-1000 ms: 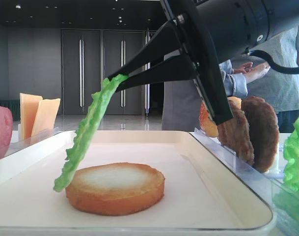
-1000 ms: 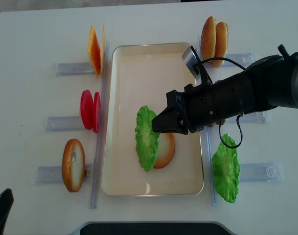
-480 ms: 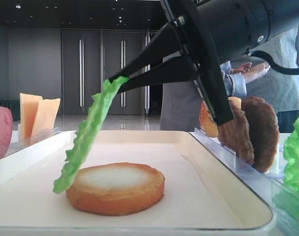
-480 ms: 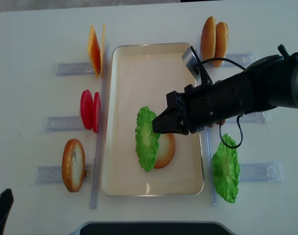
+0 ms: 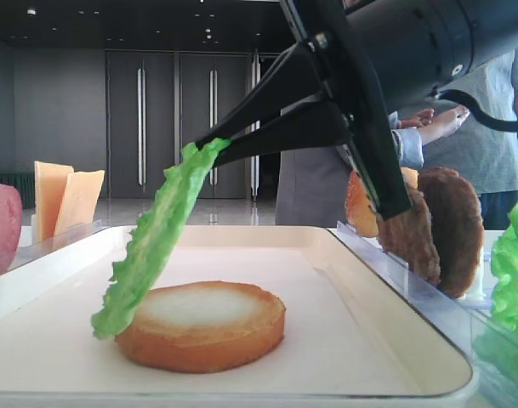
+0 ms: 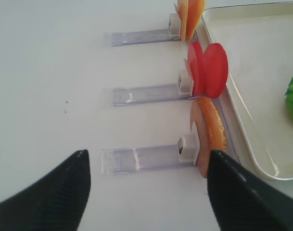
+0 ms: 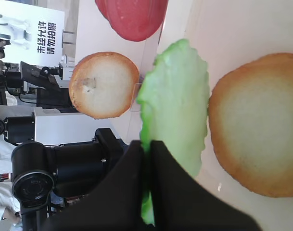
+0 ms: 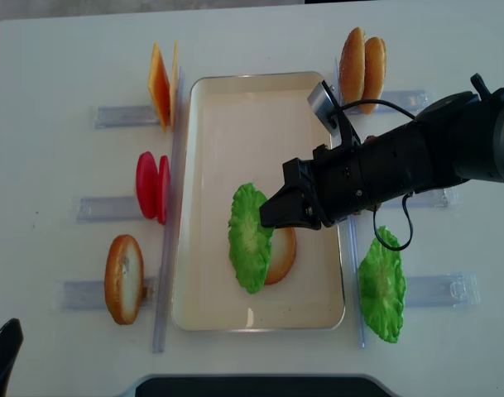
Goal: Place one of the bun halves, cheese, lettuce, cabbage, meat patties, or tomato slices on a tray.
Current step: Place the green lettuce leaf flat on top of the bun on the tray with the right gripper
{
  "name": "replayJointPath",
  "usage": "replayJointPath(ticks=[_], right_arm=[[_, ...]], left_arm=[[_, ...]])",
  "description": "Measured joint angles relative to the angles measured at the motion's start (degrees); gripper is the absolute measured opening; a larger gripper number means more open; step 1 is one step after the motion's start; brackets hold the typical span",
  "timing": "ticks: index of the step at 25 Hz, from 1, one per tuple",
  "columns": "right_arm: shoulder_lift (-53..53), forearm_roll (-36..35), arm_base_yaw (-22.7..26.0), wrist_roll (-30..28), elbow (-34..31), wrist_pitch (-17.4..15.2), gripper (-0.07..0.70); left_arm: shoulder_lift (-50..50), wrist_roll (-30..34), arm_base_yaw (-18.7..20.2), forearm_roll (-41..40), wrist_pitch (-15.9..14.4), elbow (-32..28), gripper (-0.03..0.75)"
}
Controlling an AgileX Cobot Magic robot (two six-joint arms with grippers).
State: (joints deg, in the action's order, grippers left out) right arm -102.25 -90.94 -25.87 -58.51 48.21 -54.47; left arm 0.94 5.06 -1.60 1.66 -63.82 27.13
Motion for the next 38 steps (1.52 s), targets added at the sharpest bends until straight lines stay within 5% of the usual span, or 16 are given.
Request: replayJointPath(ticks=[18, 28, 38], right_arm=[[0.0, 1.8, 1.4, -0.9, 0.0, 0.1, 0.090], [0.0, 3.5, 1.4, -4.3, 0.0, -0.1, 0.398], [3.1, 10.5, 1.4, -3.4, 0.0, 2.6, 0.541]], left_arm=[[0.0, 0.0, 0.0, 0.0, 0.0, 0.0, 0.575], [0.0, 0.0, 0.0, 0.0, 0.0, 0.0, 0.575], [0.0, 0.0, 0.0, 0.0, 0.0, 0.0, 0.575]])
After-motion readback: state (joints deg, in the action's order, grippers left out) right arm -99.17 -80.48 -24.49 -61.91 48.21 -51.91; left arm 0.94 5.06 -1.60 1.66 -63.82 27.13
